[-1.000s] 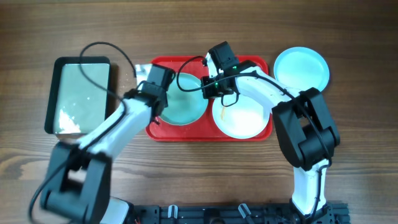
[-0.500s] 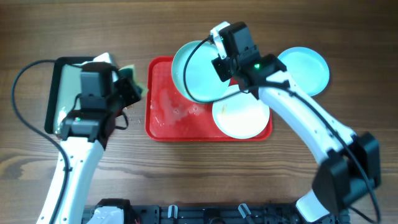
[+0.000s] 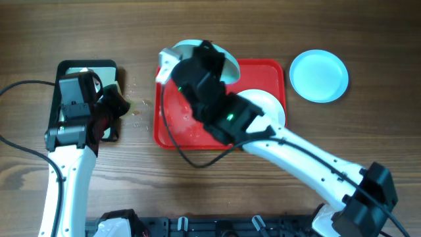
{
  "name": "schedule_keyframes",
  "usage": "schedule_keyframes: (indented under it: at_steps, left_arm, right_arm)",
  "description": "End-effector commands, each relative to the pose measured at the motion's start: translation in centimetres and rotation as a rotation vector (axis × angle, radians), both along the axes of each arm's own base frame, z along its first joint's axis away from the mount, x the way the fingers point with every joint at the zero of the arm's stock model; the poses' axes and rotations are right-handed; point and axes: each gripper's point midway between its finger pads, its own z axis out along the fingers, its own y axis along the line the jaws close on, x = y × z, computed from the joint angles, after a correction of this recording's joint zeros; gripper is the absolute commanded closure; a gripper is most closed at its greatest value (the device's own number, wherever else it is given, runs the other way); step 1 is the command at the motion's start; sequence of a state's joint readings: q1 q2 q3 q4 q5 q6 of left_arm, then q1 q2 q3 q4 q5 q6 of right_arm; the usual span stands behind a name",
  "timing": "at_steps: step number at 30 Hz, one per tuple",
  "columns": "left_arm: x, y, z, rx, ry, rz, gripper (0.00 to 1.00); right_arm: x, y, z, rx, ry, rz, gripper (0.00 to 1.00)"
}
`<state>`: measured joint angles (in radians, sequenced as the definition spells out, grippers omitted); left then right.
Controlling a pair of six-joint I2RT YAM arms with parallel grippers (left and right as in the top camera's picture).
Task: Clean dirty plates on tray and stack at the side
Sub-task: 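Lift the scrubbed teal plate with the right gripper and stack it on the right plate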
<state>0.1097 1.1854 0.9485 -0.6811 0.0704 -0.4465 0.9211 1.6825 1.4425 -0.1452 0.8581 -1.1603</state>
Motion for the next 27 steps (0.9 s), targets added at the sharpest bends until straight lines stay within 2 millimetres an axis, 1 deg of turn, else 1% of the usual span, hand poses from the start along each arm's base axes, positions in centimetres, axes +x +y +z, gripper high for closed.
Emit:
schedule_keyframes:
  at_steps: [1, 3, 4, 5, 6, 7, 8, 9, 10, 11, 12, 13, 15, 17, 18, 19, 20, 21, 22, 23, 24, 25, 26, 27]
  left_arm:
    - [0.0, -0.1, 0.2, -0.015, -0.009, 0.002, 0.96]
    - [0.0, -0.1, 0.2, -0.015, -0.009, 0.002, 0.96]
    - [0.0, -0.1, 0.2, -0.015, -0.009, 0.002, 0.96]
    - [0.0, -0.1, 0.2, -0.015, -0.009, 0.001, 0.96]
    - [0.0, -0.1, 0.2, -0.015, -0.009, 0.002, 0.96]
    - [0.0, -0.1, 0.2, -0.015, -0.009, 0.002, 0.96]
    - [0.0, -0.1, 0.2, -0.015, -0.009, 0.002, 0.96]
    - [-0.1, -0.1, 0.1, -0.016, -0.005, 0.002, 0.96]
    - [-0.2, -0.1, 0.1, -0.016, -0.002, 0.002, 0.96]
    - [-0.2, -0.1, 0.0, -0.016, 0.002, 0.002, 0.96]
    - [-0.3, -0.1, 0.0, -0.017, 0.006, 0.002, 0.96]
    - [-0.4, -0.1, -0.1, -0.017, 0.008, 0.001, 0.96]
    - [-0.3, -0.1, -0.1, -0.017, 0.007, 0.002, 0.96]
    - [-0.3, -0.1, 0.0, -0.017, 0.005, 0.002, 0.96]
    - [-0.3, -0.1, 0.0, -0.017, 0.007, 0.002, 0.96]
    - [-0.4, -0.1, -0.1, -0.017, 0.009, 0.002, 0.96]
    - [-0.4, -0.1, -0.1, -0.017, 0.010, 0.002, 0.96]
    - [-0.4, -0.1, -0.1, -0.017, 0.009, 0.002, 0.96]
    - [-0.4, -0.1, -0.1, -0.017, 0.009, 0.002, 0.96]
    - [-0.4, -0.1, -0.1, -0.017, 0.009, 0.002, 0.96]
    - [-0.4, -0.1, -0.1, -0.017, 0.009, 0.002, 0.96]
    - [-0.4, -0.1, -0.1, -0.017, 0.009, 0.002, 0.96]
    - [-0.4, -0.1, -0.1, -0.017, 0.008, 0.002, 0.96]
    - [-0.4, -0.1, -0.1, -0.017, 0.008, 0.002, 0.96]
  right_arm:
    - [-1.3, 0.1, 3.5, -0.199, -0.104, -0.014, 0.96]
    - [-1.9, 0.7, 4.3, -0.198, -0.134, -0.017, 0.96]
    - [-2.0, 0.8, 4.3, -0.181, -0.136, -0.016, 0.96]
    - [-2.0, 0.9, 4.3, -0.137, -0.136, -0.018, 0.96]
    - [-1.9, 1.2, 4.2, -0.048, -0.131, -0.016, 0.96]
    - [-1.2, 1.6, 2.6, 0.193, -0.068, -0.004, 0.96]
    - [-0.7, 1.7, 0.3, 0.274, 0.037, 0.028, 0.96]
    - [-0.6, 1.8, -3.4, 0.255, 0.198, 0.097, 0.96]
    - [-0.5, 0.8, -7.4, 0.203, 0.371, 0.143, 0.96]
    - [0.3, -1.0, -8.9, 0.237, 0.424, 0.072, 0.96]
    - [1.4, -3.0, -8.8, 0.323, 0.410, -0.043, 0.96]
    - [2.4, -5.0, -8.2, 0.439, 0.369, -0.165, 0.96]
    - [3.9, -8.5, -6.1, 0.698, 0.305, -0.328, 0.96]
    - [4.9, -11.1, -4.7, 0.891, 0.310, -0.382, 0.96]
    - [5.6, -13.2, -4.1, 1.011, 0.323, -0.417, 0.96]
    - [6.4, -16.0, -3.8, 1.153, 0.343, -0.468, 0.96]
    - [7.0, -18.9, -3.9, 1.279, 0.373, -0.524, 0.96]
    - [7.3, -22.9, -4.8, 1.419, 0.425, -0.609, 0.96]
    - [7.3, -25.5, -5.7, 1.485, 0.441, -0.681, 0.96]
    - [7.0, -28.3, -6.8, 1.538, 0.443, -0.769, 0.96]
    - [6.5, -31.7, -8.1, 1.581, 0.428, -0.883, 0.95]
    - [5.6, -35.6, -9.9, 1.607, 0.408, -1.019, 0.96]
    - [5.0, -37.9, -11.1, 1.612, 0.400, -1.092, 0.96]
    - [4.5, -39.6, -12.2, 1.617, 0.396, -1.150, 0.95]
